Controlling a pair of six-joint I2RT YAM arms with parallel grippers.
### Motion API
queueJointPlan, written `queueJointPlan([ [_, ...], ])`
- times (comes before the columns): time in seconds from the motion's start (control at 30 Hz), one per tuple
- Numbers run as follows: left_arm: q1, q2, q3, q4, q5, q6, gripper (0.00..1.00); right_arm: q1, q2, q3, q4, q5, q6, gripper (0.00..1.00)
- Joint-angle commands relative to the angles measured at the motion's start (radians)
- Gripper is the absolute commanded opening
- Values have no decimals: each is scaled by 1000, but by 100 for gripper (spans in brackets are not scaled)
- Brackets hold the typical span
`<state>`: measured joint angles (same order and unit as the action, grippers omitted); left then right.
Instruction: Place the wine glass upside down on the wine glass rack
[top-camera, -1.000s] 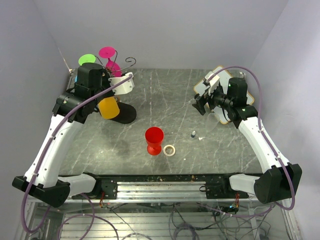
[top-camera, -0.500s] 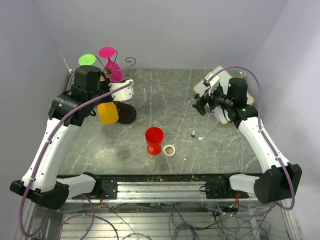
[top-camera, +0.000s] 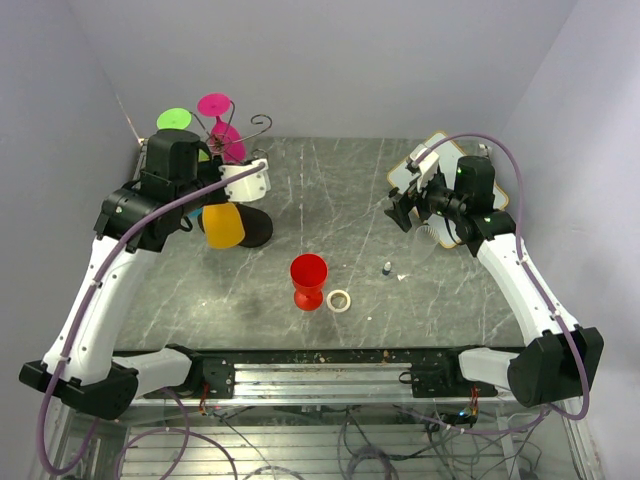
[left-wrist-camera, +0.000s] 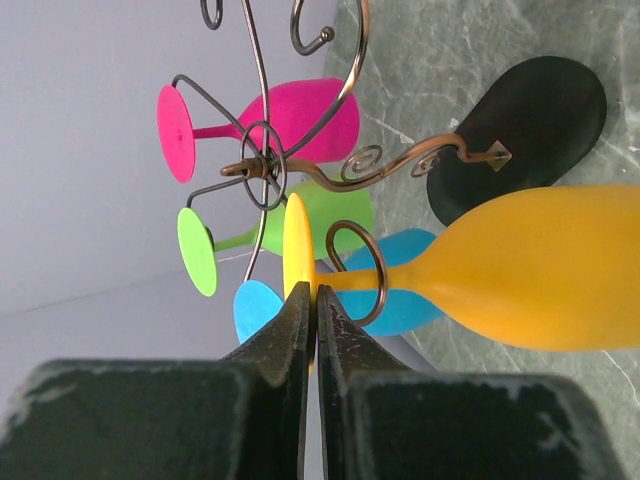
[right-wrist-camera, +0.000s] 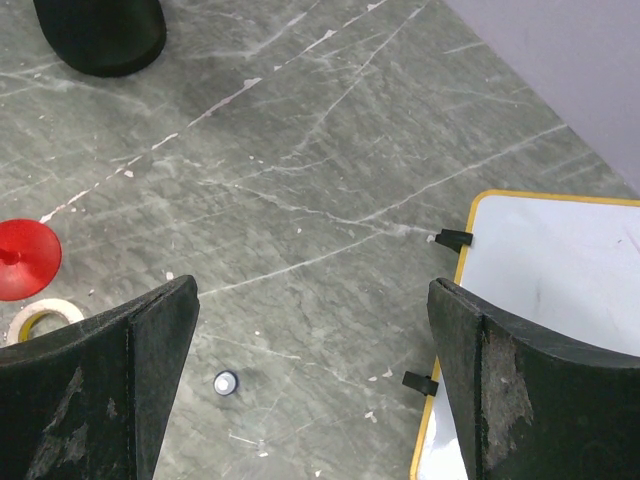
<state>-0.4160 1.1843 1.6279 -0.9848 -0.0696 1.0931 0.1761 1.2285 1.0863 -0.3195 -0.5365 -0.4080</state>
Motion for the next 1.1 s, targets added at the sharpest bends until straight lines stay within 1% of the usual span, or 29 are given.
queueJointPlan([
  [0.0, -9, 7, -7, 67, 54, -7, 13, -10, 9, -6, -5, -19, -8, 98],
  [0.27, -9, 8, -41, 90, 65, -15, 17, -10, 11, -8, -3, -15, -10, 98],
  [0.63, -9, 0, -66, 75, 69, -16, 25, -10, 14, -10, 1, -15, -9, 98],
  [0.77, -9, -6, -62, 68, 86, -30, 30, -11, 15, -9, 1, -19, -7, 98],
  [0.87, -9, -9, -58, 54, 104, -30, 36, -10, 15, -9, 1, -24, -6, 98],
  [1.07, -9, -19, -56, 36, 124, -36, 42, -10, 21, -5, -1, -28, -3, 98],
])
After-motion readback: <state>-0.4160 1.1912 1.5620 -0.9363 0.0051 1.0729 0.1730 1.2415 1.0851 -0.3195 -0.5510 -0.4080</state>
